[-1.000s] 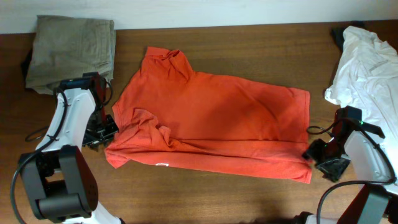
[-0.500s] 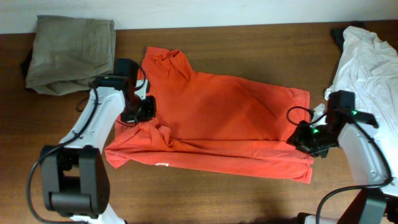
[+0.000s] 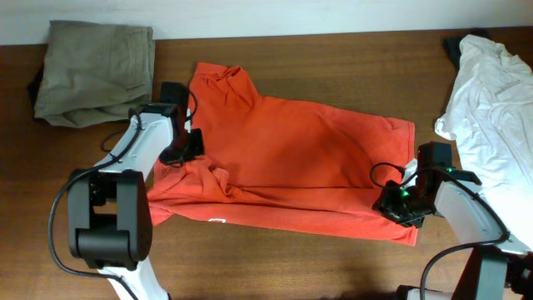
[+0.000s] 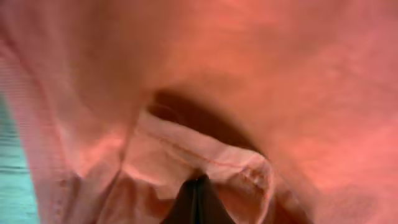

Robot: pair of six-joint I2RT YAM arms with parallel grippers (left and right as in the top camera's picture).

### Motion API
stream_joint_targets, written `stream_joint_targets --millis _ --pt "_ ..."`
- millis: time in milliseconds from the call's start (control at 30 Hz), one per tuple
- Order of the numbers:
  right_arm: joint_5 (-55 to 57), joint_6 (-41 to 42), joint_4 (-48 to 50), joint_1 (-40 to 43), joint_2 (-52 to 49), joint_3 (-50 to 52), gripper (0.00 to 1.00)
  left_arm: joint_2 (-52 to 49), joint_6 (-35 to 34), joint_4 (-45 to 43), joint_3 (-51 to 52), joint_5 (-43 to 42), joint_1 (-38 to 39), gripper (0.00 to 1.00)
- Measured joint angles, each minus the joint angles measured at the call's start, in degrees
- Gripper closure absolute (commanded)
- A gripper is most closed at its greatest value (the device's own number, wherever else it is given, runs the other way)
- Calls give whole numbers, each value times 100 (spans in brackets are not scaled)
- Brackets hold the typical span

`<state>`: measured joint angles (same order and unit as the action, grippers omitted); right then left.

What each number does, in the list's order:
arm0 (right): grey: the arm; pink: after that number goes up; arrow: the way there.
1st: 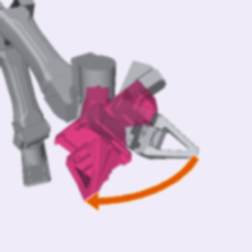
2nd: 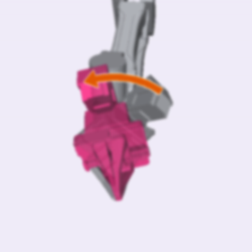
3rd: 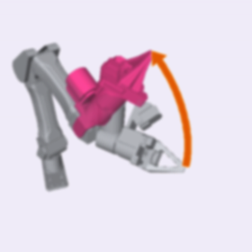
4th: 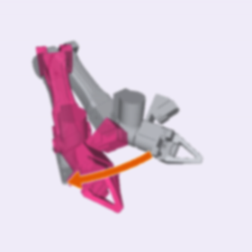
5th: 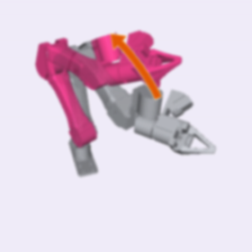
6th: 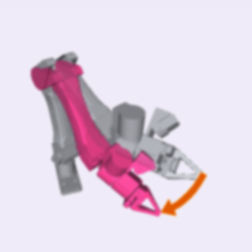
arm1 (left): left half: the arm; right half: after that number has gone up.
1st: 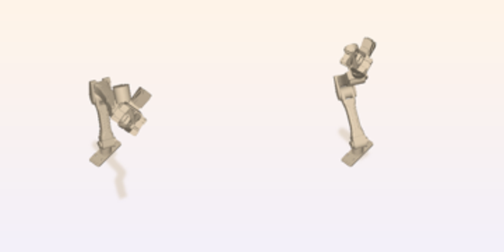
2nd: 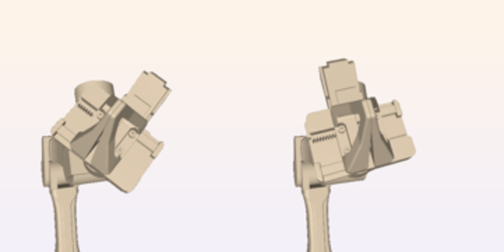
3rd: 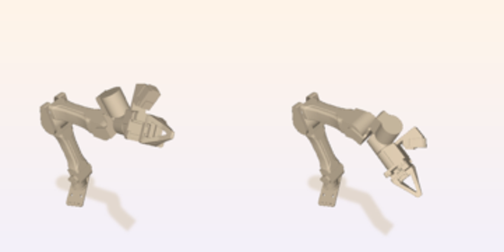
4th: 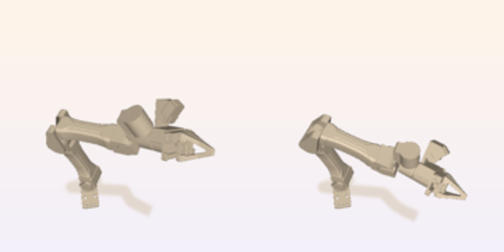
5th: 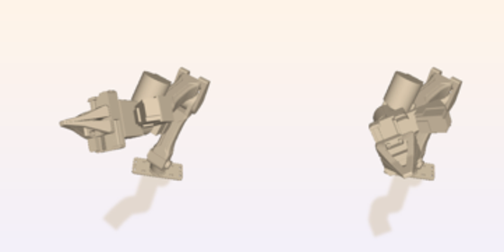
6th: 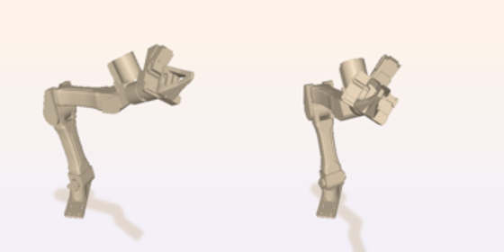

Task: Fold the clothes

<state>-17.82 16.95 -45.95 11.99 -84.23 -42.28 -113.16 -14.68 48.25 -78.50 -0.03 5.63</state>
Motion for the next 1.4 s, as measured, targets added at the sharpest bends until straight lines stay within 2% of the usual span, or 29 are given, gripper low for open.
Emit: stream_joint_targets --millis 33,67,200,233,267,300,400,500,567,633,667,700,733,833,867,900,933,967,1067,1133,1300,1400 --pt "9 44 28 0 0 15 46 0 -15 9 0 20 -79 64" --pt "20 48 68 -4 0 15 45 0 -42 31 0 52 -170 48" --pt "39 81 146 -4 0 20 37 2 146 323 -11 -358 -177 42" --pt "39 83 164 -4 0 20 36 28 166 332 -15 -417 -173 32" --pt "37 81 168 -4 0 20 36 118 170 339 -17 -444 -155 15" --pt "37 87 181 -4 0 20 36 348 271 385 -17 -472 -98 5" --pt "39 85 284 -4 0 20 35 951 645 778 -162 -590 474 2" --pt "37 85 319 -4 0 20 35 796 780 892 -142 -660 1233 2" --pt "39 83 315 -4 0 20 35 404 678 911 -127 -570 1543 6" --pt "39 85 284 -4 0 20 35 144 457 960 -116 -382 1574 17" --pt "39 83 280 -4 0 20 35 72 372 964 -114 -264 1574 26" --pt "39 81 275 -4 0 20 35 9 249 964 -109 -55 1574 48" --pt "39 83 275 -4 0 20 35 11 192 960 -109 37 1574 50" --pt "39 85 275 -4 0 20 35 9 155 942 -109 164 1574 74" --pt "39 83 275 -4 0 20 35 9 151 931 -109 199 1574 85" --pt "39 83 275 -4 0 20 35 9 149 918 -109 203 1574 87" --pt "39 85 275 -4 0 20 35 9 151 918 -109 208 1574 83" --pt "39 81 275 -4 0 20 35 9 142 918 -109 205 1574 73" --pt "39 81 275 -4 0 20 35 9 138 922 -105 201 1574 73" --pt "39 85 275 -4 0 20 35 9 138 922 -63 201 1574 100" --pt "39 83 275 -4 0 20 35 9 140 767 -31 197 1574 100" --pt "39 83 275 -4 0 20 35 4 140 686 -490 197 1574 100"
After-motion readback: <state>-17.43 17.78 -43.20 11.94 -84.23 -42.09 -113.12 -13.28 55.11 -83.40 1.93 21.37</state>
